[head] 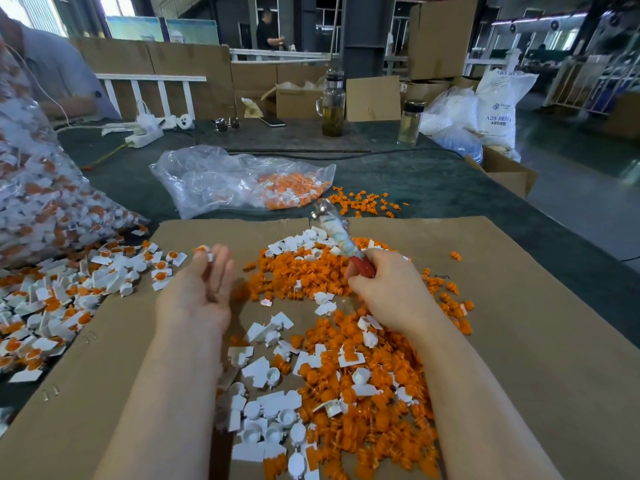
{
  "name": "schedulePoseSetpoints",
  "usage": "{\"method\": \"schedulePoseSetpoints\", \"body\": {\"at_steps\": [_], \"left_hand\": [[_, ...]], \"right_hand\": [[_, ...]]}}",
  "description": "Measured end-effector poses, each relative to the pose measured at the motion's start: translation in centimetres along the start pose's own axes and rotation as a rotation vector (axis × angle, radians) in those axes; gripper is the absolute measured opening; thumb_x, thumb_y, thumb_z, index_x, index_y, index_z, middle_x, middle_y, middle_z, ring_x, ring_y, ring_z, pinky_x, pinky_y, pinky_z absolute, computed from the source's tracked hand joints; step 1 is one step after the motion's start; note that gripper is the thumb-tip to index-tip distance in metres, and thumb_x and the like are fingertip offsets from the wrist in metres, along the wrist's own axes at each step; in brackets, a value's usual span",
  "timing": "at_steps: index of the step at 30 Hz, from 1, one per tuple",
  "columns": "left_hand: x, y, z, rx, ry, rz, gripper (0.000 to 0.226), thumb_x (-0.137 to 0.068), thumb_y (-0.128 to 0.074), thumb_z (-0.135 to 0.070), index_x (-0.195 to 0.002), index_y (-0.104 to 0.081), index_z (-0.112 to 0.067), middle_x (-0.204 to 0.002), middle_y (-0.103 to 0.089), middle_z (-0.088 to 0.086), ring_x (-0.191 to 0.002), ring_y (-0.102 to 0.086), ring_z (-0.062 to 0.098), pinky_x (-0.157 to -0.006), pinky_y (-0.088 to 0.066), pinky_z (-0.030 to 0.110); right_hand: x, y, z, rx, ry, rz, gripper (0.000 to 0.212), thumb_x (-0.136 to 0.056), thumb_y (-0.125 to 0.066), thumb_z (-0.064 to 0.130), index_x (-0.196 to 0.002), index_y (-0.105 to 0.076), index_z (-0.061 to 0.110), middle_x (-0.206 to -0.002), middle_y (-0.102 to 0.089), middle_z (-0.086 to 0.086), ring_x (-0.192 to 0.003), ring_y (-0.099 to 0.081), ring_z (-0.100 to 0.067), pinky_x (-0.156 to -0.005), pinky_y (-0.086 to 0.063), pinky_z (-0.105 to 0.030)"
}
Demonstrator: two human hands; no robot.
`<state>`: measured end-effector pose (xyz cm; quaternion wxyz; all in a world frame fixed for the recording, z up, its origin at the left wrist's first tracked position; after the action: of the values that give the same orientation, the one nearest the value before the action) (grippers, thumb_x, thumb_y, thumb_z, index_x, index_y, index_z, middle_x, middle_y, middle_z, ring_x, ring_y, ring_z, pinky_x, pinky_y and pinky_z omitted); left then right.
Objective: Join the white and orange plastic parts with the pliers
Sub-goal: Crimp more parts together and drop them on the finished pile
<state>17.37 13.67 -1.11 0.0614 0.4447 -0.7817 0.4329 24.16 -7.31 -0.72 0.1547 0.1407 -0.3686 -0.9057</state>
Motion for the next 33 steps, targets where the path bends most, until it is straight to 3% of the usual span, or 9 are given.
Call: {"method": "schedulePoseSetpoints", "body": {"at_steps": [6, 10, 14, 17, 21, 24, 26, 29, 33], "left_hand": [[-1.4, 1.5, -2.0, 0.378, -0.019, -0.082, 0.036, -0.103, -0.04, -0.006, -0.137, -0.05, -0.005, -0.111, -0.07, 0.012, -0.093, -0.072, 0.015, -0.077, -0.059, 0.027], [-1.5, 1.9, -2.6, 0.545, -0.098, -0.039, 0.039, -0.104, -0.033, -0.008, -0.139, -0.049, -0.008, -0.131, -0.062, 0.007, -0.116, -0.065, 0.015, -0.095, -0.054, 0.028], [0.0, 0.8, -1.5, -0.148, -0.132, -0.01, 0.009, -0.092, -0.066, -0.016, -0.1, -0.069, -0.018, -0.086, -0.075, -0.006, -0.069, -0.069, -0.001, -0.066, -0.055, 0.017], [1.2, -0.1, -0.1, -0.654, -0.259, 0.163, 0.011, -0.089, -0.069, -0.016, -0.094, -0.07, -0.026, -0.083, -0.073, -0.01, -0.074, -0.065, 0.0, -0.068, -0.05, 0.021], [2.7, -1.1, 2.4, -1.353, -0.569, 0.531, 0.018, -0.089, -0.071, -0.02, -0.085, -0.073, -0.038, -0.087, -0.066, -0.024, -0.078, -0.062, -0.009, -0.065, -0.039, 0.008], [2.8, -1.6, 4.2, -1.714, -0.696, 0.701, 0.015, -0.092, -0.068, -0.028, -0.099, -0.071, -0.041, -0.103, -0.056, -0.018, -0.095, -0.055, 0.002, -0.081, -0.044, 0.018], [2.5, -1.6, 5.1, -1.863, -0.787, 0.728, 0.023, -0.094, -0.065, -0.031, -0.115, -0.068, -0.04, -0.108, -0.05, -0.01, -0.106, -0.05, 0.01, -0.087, -0.041, 0.022], [2.3, -1.4, 5.7, -1.915, -0.862, 0.738, 0.032, -0.093, -0.065, -0.03, -0.124, -0.063, -0.037, -0.106, -0.042, -0.009, -0.102, -0.045, 0.009, -0.084, -0.04, 0.02], [2.1, -1.3, 5.8, -1.882, -0.892, 0.738, 0.02, -0.092, -0.067, -0.027, -0.111, -0.065, -0.032, -0.102, -0.039, -0.012, -0.094, -0.045, 0.005, -0.073, -0.033, 0.01]], "right_hand": [[-0.6, 0.0, -1.6, 0.135, -0.059, -0.102, 0.018, -0.095, -0.053, 0.033, -0.084, -0.058, 0.02, -0.073, -0.06, 0.002, -0.064, -0.059, -0.016, -0.053, -0.041, -0.03], [-0.8, -0.3, -2.0, 0.249, -0.042, -0.104, 0.018, -0.095, -0.054, 0.035, -0.08, -0.052, 0.025, -0.073, -0.056, 0.006, -0.063, -0.055, -0.011, -0.049, -0.036, -0.027], [-0.9, -1.0, -1.8, 0.332, -0.031, -0.098, 0.02, -0.093, -0.056, 0.036, -0.076, -0.047, 0.028, -0.072, -0.053, 0.009, -0.062, -0.052, -0.009, -0.047, -0.033, -0.026], [-1.0, -1.6, -1.6, 0.386, -0.024, -0.092, 0.011, -0.091, -0.058, 0.037, -0.085, -0.051, 0.03, -0.074, -0.053, 0.011, -0.065, -0.052, -0.009, -0.047, -0.035, -0.024], [-1.0, -1.7, -1.5, 0.413, -0.038, -0.115, 0.012, -0.09, -0.059, 0.037, -0.098, -0.058, 0.028, -0.084, -0.059, 0.008, -0.07, -0.054, -0.014, -0.047, -0.034, -0.024], [-1.0, -1.5, -1.6, 0.396, -0.077, -0.145, 0.013, -0.09, -0.059, 0.036, -0.1, -0.06, 0.027, -0.082, -0.058, 0.008, -0.07, -0.055, -0.014, -0.048, -0.036, -0.024], [-1.0, -1.4, -1.8, 0.416, -0.118, -0.188, 0.009, -0.089, -0.059, 0.036, -0.089, -0.055, 0.027, -0.07, -0.049, 0.011, -0.061, -0.047, -0.01, -0.045, -0.033, -0.023], [-0.9, -1.3, -2.0, 0.454, -0.178, -0.241, 0.016, -0.088, -0.061, 0.037, -0.084, -0.047, 0.03, -0.066, -0.043, 0.011, -0.055, -0.04, -0.008, -0.043, -0.029, -0.023], [-0.8, -1.4, -2.2, 0.508, -0.2, -0.197, 0.016, -0.088, -0.062, 0.04, -0.089, -0.052, 0.027, -0.07, -0.043, 0.01, -0.056, -0.04, -0.008, -0.043, -0.028, -0.023]]}}
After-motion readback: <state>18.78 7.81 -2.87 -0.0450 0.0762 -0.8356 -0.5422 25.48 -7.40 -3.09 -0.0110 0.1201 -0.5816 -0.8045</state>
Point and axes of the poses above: each hand's wrist, its own x-axis away from the middle knuckle, its own y-axis out of the back of the hand, z = x × y, the point moved 1 cm from there along -x, towards the middle knuckle
